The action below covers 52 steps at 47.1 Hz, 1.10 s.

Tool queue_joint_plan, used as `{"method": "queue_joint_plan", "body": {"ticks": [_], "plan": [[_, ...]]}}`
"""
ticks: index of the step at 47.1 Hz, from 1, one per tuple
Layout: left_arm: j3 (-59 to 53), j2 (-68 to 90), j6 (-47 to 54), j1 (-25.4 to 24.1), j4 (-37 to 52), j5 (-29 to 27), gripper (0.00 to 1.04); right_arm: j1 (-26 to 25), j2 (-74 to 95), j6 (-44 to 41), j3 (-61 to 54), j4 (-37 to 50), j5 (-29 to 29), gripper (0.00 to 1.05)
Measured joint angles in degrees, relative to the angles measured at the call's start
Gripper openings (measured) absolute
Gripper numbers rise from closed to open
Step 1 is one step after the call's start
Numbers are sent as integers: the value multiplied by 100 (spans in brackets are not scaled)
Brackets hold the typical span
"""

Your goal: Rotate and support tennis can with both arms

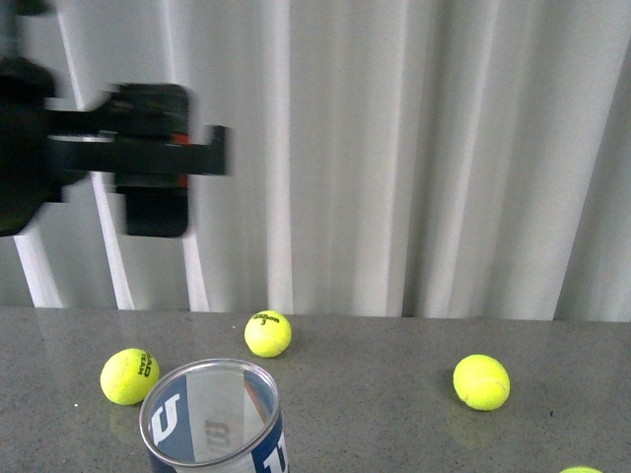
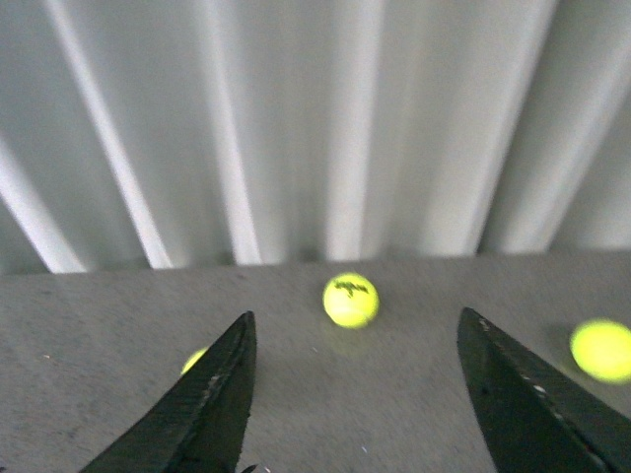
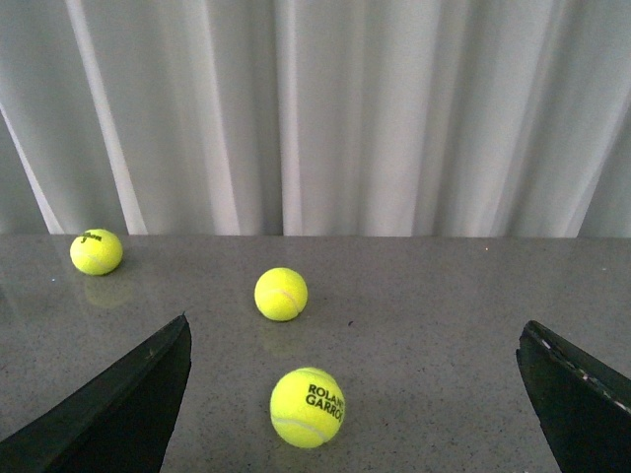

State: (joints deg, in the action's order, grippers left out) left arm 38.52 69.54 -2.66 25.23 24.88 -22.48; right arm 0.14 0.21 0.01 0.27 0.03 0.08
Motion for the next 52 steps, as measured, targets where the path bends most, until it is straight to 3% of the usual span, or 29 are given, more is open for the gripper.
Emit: {"method": "queue_joint_plan", "body": {"ticks": [5, 14, 24, 41, 45, 52], "plan": [[-881, -553, 116, -389, 997, 142, 47, 0, 0, 0, 0, 0, -4, 98], [-2090, -1419, 201, -1014, 1198, 831, 4, 0, 0, 0, 0, 0, -13, 98], [-2778, -2205, 223, -1523, 1156, 1248, 4, 0, 0, 0, 0, 0, -17, 98], [-3340, -3209, 223, -1976, 699, 1725, 4, 0, 0, 0, 0, 0, -17, 98], [-3429, -3467, 225, -2352, 527, 2188, 4, 0, 0, 0, 0, 0, -17, 98], [-3574, -3985, 225, -2507, 170, 2225, 4, 0, 0, 0, 0, 0, -17, 98]]}}
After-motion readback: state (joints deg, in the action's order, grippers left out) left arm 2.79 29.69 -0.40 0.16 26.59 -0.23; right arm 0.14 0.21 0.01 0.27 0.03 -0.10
